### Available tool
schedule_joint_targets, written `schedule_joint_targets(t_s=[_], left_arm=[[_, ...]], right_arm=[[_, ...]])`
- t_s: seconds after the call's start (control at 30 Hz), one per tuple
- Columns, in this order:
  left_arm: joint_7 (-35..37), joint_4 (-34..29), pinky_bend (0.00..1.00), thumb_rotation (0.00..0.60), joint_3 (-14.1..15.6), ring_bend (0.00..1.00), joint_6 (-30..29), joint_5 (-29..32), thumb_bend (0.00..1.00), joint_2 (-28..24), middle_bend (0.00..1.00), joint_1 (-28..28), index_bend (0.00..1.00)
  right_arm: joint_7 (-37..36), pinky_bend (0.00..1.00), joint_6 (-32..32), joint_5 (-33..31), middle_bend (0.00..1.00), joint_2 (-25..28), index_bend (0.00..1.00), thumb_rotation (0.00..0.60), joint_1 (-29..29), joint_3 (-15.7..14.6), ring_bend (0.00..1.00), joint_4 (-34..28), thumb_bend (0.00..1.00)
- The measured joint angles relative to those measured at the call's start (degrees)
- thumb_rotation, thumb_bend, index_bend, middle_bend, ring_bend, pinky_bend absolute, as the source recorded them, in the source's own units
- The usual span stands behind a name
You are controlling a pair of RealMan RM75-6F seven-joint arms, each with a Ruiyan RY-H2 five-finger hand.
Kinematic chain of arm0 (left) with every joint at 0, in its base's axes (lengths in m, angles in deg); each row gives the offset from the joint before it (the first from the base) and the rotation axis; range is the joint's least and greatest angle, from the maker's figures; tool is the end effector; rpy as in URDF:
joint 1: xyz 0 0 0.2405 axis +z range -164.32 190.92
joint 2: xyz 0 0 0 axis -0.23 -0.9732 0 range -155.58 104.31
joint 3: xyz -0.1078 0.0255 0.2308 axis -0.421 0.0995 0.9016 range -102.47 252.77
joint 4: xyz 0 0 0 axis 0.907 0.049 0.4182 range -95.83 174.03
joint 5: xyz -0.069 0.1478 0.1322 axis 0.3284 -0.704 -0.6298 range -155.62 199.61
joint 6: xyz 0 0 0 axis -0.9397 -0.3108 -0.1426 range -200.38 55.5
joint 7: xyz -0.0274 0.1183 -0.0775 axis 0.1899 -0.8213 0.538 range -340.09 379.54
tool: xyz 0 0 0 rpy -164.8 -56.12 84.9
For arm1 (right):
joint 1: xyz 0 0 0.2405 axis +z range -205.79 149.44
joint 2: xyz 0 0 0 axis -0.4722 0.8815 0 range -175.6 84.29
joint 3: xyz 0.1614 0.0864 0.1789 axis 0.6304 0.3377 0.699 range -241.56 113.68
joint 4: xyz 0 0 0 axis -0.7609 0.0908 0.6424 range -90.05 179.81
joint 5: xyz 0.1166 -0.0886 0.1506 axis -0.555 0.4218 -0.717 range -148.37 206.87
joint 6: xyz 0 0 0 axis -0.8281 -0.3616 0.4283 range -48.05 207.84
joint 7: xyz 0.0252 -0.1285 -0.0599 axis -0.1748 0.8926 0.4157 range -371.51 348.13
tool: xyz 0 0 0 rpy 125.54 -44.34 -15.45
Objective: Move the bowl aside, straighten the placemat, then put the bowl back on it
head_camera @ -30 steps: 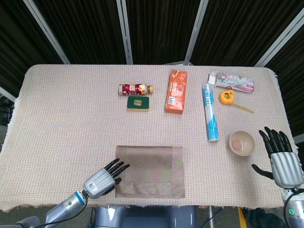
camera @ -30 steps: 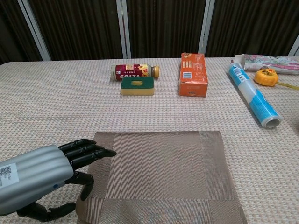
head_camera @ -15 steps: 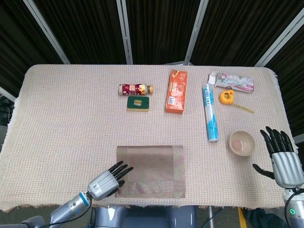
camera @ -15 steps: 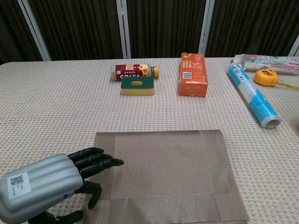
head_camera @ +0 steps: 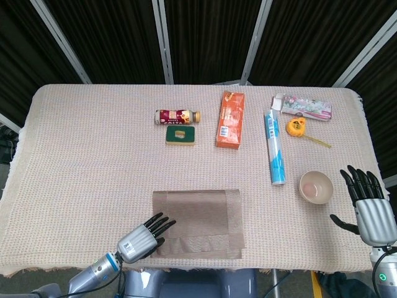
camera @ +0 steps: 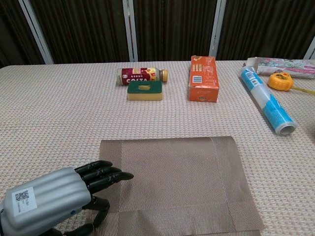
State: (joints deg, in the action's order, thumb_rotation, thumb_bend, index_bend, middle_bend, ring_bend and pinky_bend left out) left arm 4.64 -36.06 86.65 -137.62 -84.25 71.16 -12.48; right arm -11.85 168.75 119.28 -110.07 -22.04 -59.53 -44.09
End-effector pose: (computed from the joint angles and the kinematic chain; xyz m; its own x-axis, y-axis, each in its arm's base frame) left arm -0.1983 0.1724 -0.0821 0.6429 0.2007 0.7392 0.5610 -0.7804 -0.2761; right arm -0.3022 -0.1934 0.1712 0.4362 0.1041 0.8938 -0.8902 -0.0951 0.4455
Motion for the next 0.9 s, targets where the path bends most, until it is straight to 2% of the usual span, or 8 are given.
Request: schedule_joint_targets(t_s=[0.13,0.5,0.6,0.7,0.9], left_arm=[[0.07,-0.12,0.00,0.600,0.00,0.00,0.01,0.27,0.55,0.03,0.00,-0.04,0.63],[1.11,-1.40,0.00,0.600,-1.68,0.00,-0.34,1.32,0.55,-0.03,0.00,-0.81,0.71],[1.80,-2.70,0.00,0.600,-3.57,0.00,-0.37,2.19,0.55,-0.32,0.00,-1.64,0.73],[3.10,-4.72,0.00,0.600,-6.66,0.00,0.20,4.31,0.57,-0.83,0.00,-2.92,0.74],[7.23,-7.90,0.00,0.600,-14.94,0.00,2.52,11.00,0.58,-1.76,0.00,-6.08,0.75]], right_arm=[[-0.14,0.00,-0.02,0.01,0.00,0.04,0.01,0.600,0.01,0.05,0.00,0.00,0.00],[-0.04,0.00,0.00,-0.04,0.00,-0.02,0.02,0.600,-0.03,0.15,0.00,0.07,0.00],[0.12,0.00,0.02,-0.20,0.00,-0.10,0.02,0.600,-0.03,0.29,0.00,0.08,0.00],[0.40,0.00,-0.10,-0.43,0.00,-0.21,0.02,0.600,0.08,0.48,0.00,-0.01,0.00],[1.04,0.00,-0.34,-1.06,0.00,-0.32,0.03,0.600,0.22,0.84,0.00,-0.05,0.00]])
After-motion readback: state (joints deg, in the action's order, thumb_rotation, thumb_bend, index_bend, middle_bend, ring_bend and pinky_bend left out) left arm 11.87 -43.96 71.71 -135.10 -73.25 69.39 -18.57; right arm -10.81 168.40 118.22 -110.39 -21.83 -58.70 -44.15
